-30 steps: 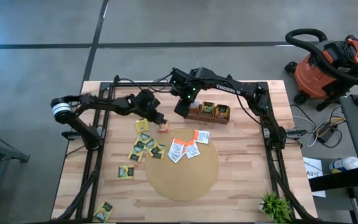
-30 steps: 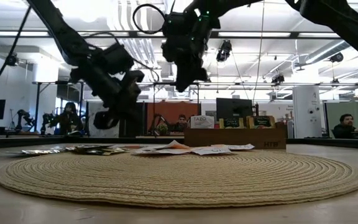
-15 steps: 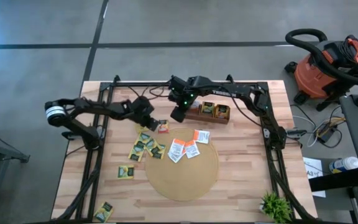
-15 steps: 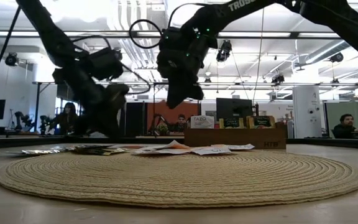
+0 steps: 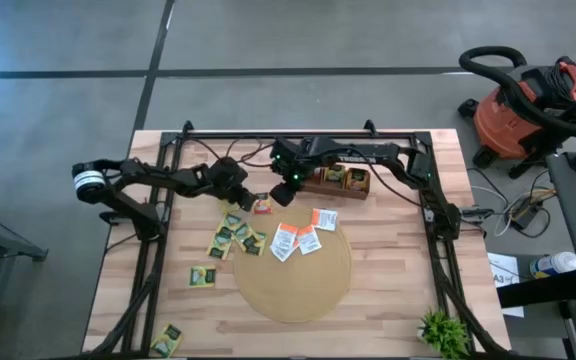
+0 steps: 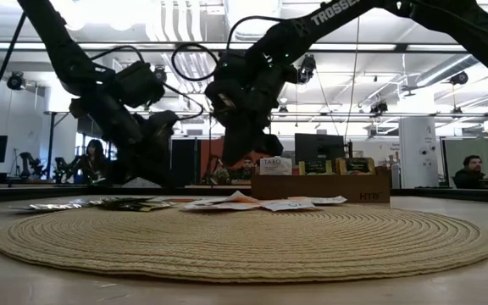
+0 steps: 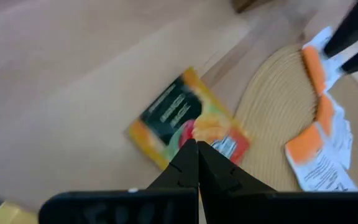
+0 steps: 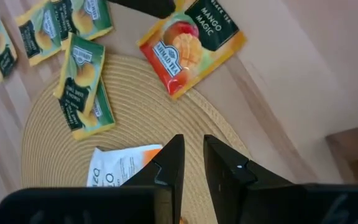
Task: Pick & Place Tea
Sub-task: Put the mango tea bag into the right section of the wooden organizer
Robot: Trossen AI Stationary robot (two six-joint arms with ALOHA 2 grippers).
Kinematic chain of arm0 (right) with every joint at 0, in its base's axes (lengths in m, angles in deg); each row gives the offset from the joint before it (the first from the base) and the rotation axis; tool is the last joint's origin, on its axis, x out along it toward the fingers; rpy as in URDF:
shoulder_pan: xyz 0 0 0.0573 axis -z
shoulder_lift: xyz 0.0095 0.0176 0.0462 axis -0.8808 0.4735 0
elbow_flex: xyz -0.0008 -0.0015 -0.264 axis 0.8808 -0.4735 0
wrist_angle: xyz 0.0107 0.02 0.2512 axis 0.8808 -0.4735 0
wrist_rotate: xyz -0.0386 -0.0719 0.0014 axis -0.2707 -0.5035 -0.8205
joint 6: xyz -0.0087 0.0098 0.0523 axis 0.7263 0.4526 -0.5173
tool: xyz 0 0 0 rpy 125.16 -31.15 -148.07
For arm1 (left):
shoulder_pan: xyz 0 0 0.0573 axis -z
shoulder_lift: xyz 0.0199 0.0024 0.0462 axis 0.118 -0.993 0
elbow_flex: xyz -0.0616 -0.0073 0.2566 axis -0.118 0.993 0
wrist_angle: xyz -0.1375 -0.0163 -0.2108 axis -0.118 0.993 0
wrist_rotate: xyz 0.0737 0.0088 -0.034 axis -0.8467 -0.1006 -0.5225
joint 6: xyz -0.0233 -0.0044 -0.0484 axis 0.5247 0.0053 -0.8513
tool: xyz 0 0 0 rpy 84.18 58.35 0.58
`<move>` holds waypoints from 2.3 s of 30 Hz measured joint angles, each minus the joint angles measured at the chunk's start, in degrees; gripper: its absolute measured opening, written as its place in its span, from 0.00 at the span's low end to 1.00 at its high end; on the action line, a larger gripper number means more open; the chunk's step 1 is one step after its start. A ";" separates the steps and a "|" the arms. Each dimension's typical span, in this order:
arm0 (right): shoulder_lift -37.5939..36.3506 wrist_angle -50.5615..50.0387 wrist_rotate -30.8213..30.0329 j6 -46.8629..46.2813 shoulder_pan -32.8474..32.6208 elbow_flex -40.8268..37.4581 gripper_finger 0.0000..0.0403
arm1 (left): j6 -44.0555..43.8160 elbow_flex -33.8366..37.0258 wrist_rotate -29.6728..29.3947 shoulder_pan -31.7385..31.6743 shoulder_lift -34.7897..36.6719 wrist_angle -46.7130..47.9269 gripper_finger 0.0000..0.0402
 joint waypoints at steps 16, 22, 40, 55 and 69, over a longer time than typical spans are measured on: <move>0.02 6.39 -4.53 -10.88 -3.06 -3.17 0.15 | 1.56 0.42 3.78 3.66 -7.88 -7.73 0.00; 0.02 6.56 -6.05 -14.83 -3.17 -4.57 0.15 | 1.55 0.48 2.63 4.21 -8.29 -8.41 0.00; 0.04 9.91 -9.30 -27.42 -7.38 -8.78 0.39 | 3.11 0.57 2.14 4.83 -8.35 -8.04 0.00; -0.33 21.89 -9.93 -37.38 -8.04 -12.98 0.44 | 8.31 0.64 2.22 5.03 -8.37 -8.00 0.00; -0.37 28.16 -10.29 -39.38 -6.69 -16.48 0.41 | 9.05 0.81 2.41 5.09 -8.48 -9.88 0.00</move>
